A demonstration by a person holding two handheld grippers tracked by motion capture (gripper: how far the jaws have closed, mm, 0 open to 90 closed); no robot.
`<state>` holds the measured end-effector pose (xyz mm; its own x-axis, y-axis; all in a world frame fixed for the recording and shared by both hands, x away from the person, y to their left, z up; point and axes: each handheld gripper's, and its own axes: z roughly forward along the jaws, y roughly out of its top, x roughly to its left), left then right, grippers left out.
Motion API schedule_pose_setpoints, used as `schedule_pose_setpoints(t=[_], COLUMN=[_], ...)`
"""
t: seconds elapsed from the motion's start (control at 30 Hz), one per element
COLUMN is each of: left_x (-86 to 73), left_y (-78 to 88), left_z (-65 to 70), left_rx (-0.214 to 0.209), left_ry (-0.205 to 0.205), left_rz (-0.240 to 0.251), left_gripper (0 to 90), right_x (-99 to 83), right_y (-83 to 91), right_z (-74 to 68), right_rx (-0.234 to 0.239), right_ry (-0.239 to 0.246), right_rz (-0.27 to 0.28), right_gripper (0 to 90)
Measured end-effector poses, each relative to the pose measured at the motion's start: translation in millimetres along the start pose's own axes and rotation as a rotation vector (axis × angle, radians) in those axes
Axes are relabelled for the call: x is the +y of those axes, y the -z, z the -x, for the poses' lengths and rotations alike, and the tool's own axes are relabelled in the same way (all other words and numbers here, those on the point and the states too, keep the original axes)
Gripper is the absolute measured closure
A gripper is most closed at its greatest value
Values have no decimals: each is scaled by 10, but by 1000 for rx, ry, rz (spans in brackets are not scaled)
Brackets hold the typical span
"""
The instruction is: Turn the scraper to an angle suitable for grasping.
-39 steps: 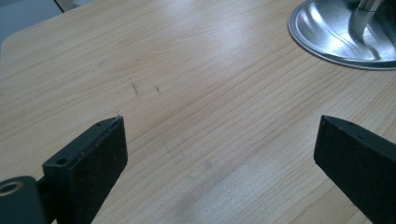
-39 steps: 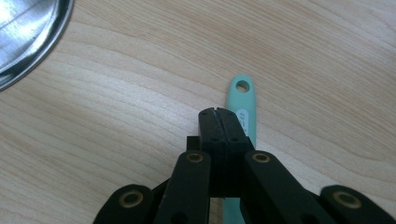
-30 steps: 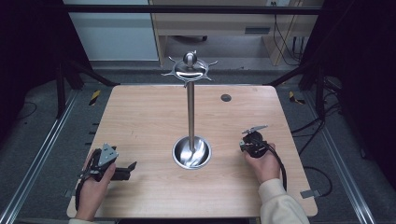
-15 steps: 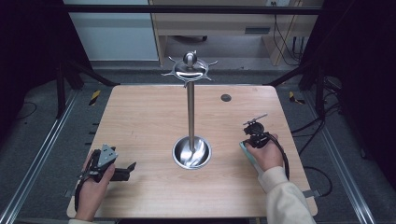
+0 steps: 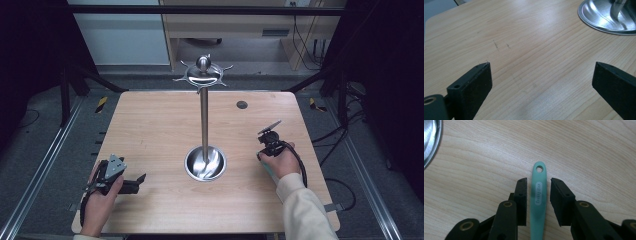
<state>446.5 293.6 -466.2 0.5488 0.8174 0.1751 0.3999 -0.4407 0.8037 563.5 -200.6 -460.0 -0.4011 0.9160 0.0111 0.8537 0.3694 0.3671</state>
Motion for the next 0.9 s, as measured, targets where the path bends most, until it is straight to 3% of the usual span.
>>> schedule_pose_setpoints(t=[0.5, 0.9], left_x=[0, 2], left_y=[-2, -4], left_z=[3, 10], left_rx=[0, -1], left_ry=[-2, -7], left_rz=[-1, -5], left_gripper=[26, 25], right_x=[13, 1], right_y=[-88, -96], right_z=[-36, -53], right_rx=[-32, -45], right_ry=[15, 10], right_rz=[-40, -36], right_gripper=[732, 739])
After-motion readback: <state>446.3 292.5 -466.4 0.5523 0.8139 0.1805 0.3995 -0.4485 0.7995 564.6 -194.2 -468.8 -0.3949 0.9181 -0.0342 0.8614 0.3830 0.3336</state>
